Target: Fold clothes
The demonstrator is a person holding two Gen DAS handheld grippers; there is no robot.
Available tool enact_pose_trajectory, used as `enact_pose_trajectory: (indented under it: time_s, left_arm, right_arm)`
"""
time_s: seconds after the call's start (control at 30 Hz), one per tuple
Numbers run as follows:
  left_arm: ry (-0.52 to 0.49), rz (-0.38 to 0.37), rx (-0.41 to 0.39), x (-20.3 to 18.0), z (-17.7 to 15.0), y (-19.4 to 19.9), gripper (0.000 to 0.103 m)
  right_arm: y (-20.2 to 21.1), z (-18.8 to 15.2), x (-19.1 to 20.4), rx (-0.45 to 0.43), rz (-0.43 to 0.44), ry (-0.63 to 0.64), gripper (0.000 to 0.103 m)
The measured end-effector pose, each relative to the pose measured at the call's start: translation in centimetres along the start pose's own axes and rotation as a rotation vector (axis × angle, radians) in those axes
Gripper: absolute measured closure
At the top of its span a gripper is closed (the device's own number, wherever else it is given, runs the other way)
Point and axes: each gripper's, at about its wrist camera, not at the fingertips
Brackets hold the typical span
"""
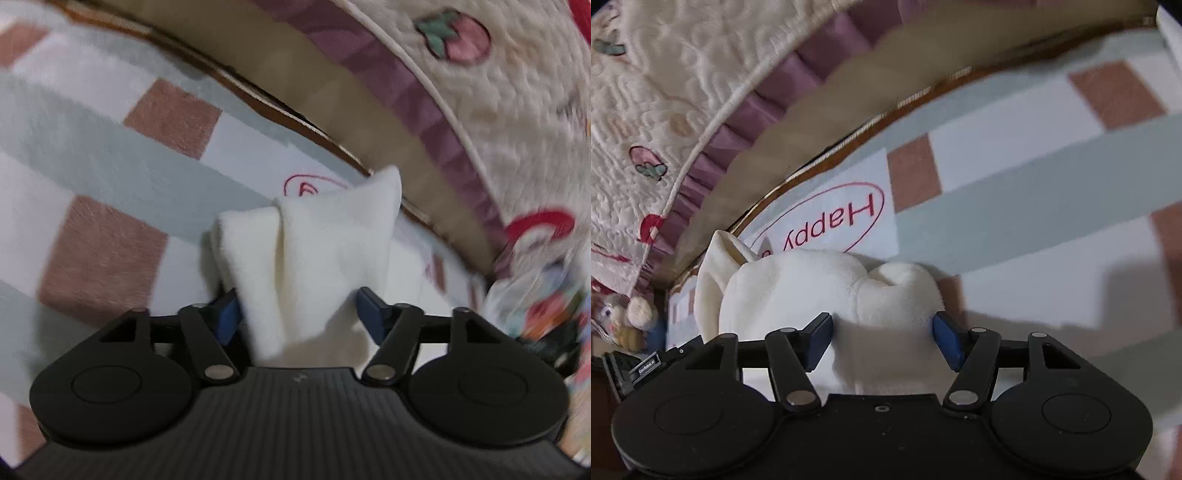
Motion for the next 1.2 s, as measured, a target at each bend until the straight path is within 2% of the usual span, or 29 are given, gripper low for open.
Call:
enact_pose_trajectory:
  time_s: [0.03,0.1,0.13,0.17,0.2,0.23,0.3,0.37,0.47,0.6,0.67,0.7,0.77,0.83,0.87,0.9,0.93,0.97,1.07,1.13,1.2]
  left_arm:
    - [0.025,0.006,-0.01,0.1,0.1,-0.3,0.031]
    - [-0.038,0.019,-0.027,-0.8,-0.1,-0.1,0.032]
    - [-0.074,0.026,-0.035,-1.3,-0.2,0.1,0.04]
    - [-0.109,0.032,-0.043,-1.8,-0.2,0.2,0.053]
    - [-0.145,0.039,-0.051,-2.3,-0.3,0.4,0.088]
    - [-0.18,0.046,-0.059,-2.8,-0.4,0.5,0.093]
    - [-0.359,0.168,-0.095,-5.5,-0.7,1.9,0.094]
    - [-0.439,0.221,-0.151,-7.5,-0.8,4.3,0.094]
    - [-0.453,0.218,-0.275,-9.3,-0.4,9.4,0.094]
    - [-0.589,0.293,-0.469,-11.9,-0.7,16.3,0.094]
    - [-0.621,0.302,-0.564,-12.6,-0.5,20.0,0.094]
    - [-0.606,0.284,-0.603,-12.7,-0.2,21.9,0.094]
    - [-0.558,0.308,-0.679,-11.7,-0.2,24.7,0.094]
    - [-0.509,0.336,-0.755,-10.7,-0.3,27.5,0.094]
    - [-0.488,0.398,-0.74,-8.9,-0.5,27.0,0.094]
    - [-0.468,0.467,-0.716,-7.0,-0.7,26.3,0.093]
    - [-0.447,0.536,-0.691,-5.1,-0.9,25.5,0.093]
    - [-0.425,0.605,-0.666,-3.1,-1.1,24.7,0.093]
    - [-0.262,0.756,-0.403,6.6,-1.0,19.9,0.093]
    - [-0.142,0.774,-0.3,11.4,-1.1,18.5,0.093]
    - [-0.06,0.765,-0.295,13.4,-0.6,18.5,0.093]
  right_arm:
    - [-0.5,-0.2,0.3,0.003,0.003,0.014,0.032]
    - [-0.7,-0.8,1.4,-0.019,-0.014,0.092,0.033]
    - [-0.5,-1.2,2.1,-0.034,-0.024,0.16,0.053]
    - [-0.2,-1.8,2.9,-0.048,-0.029,0.231,0.072]
    - [0.2,-2.3,3.7,-0.06,-0.032,0.301,0.086]
    - [1.0,-2.8,4.5,-0.09,-0.035,0.342,0.088]
    - [3.0,-3.9,6.2,-0.162,-0.038,0.405,0.089]
    - [5.0,-4.9,8.0,-0.235,-0.051,0.472,0.09]
    - [8.5,-6.2,11.4,-0.353,-0.054,0.563,0.091]
    - [13.2,-7.6,16.7,-0.524,-0.021,0.668,0.091]
    - [15.2,-8.3,20.2,-0.614,-0.004,0.737,0.091]
    - [15.9,-9.0,22.1,-0.664,-0.007,0.778,0.091]
    - [16.7,-10.5,25.6,-0.756,-0.019,0.858,0.091]
    - [15.9,-11.3,28.3,-0.761,-0.008,0.902,0.088]
    - [14.6,-11.4,29.3,-0.74,0.007,0.909,0.083]
    - [12.6,-11.3,29.7,-0.689,0.02,0.908,0.055]
    - [10.5,-11.3,29.9,-0.628,0.033,0.905,0.033]
    - [8.4,-11.2,30.1,-0.568,0.045,0.901,0.032]
    - [4.0,-10.8,27.6,-0.389,0.076,0.835,0.033]
    - [3.2,-10.4,24.8,-0.347,0.037,0.775,0.033]
    - [3.1,-9.9,21.5,-0.321,-0.011,0.708,0.033]
Point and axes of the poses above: each gripper's, at about its wrist camera, not at the fingertips, and y roughly against the way its jaws point, x to its left, z to its top, and after that the axes turned 5 degrees about -y, right-handed
